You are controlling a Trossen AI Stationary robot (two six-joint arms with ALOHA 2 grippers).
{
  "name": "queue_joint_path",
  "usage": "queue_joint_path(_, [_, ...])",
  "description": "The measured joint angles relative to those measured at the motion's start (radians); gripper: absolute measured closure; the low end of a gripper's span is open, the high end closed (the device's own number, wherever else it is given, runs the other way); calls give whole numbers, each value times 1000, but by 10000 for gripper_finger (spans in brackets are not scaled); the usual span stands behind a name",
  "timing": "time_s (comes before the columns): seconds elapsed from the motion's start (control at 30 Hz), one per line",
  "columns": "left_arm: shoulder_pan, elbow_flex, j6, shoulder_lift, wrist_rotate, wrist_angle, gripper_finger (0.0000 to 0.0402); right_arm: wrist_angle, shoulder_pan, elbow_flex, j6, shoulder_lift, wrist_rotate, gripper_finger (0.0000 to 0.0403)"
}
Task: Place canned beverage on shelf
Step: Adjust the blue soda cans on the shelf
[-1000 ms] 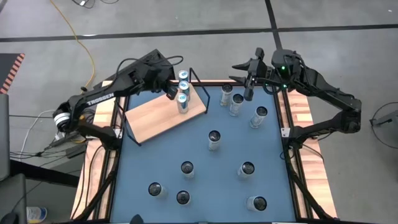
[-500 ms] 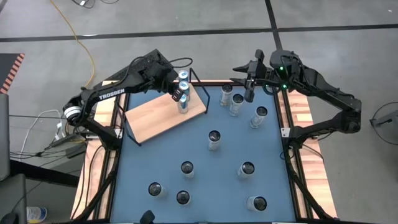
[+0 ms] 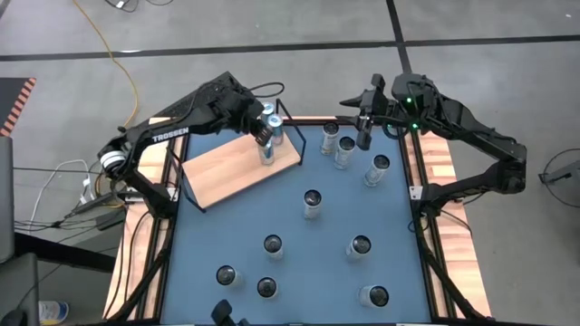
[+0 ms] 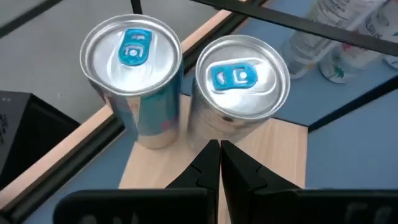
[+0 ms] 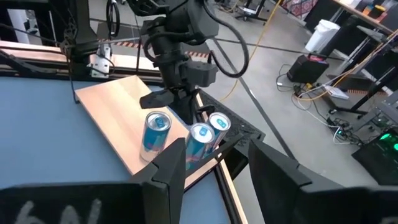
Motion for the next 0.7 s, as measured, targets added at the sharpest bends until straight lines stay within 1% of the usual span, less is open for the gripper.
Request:
queue_joint_path(0.17, [-2, 0, -5, -4, -6, -7, 401, -28, 8, 0, 9, 0, -1, 235])
queue_joint_path(0.37, [-16, 1, -36, -47, -11, -56, 401, -52, 20, 0, 10, 0, -4, 235])
queue_joint_path(0.4, [-19, 1, -36, -58, -33, -59, 401, -59, 21, 0, 9, 0, -4, 235])
queue_joint_path(0.47, [-22, 1, -32, -79, -120, -75, 401, -66, 22, 0, 10, 0, -4, 235])
queue_joint_path(0.53, [-16, 1, -17, -88, -185, -45, 401, -76, 26, 0, 10, 0, -4, 235])
queue_joint_path(0.57, [-8, 2, -5, -88, -182, -25, 401, -80, 29, 0, 11, 0, -4, 235])
queue_joint_path(0.63, [11, 1, 1, -83, -136, 3, 401, -80, 35, 0, 17, 0, -4, 235])
queue_joint_path(0.7, [22, 2, 1, -69, -130, 35, 401, -84, 44, 0, 17, 0, -4, 235])
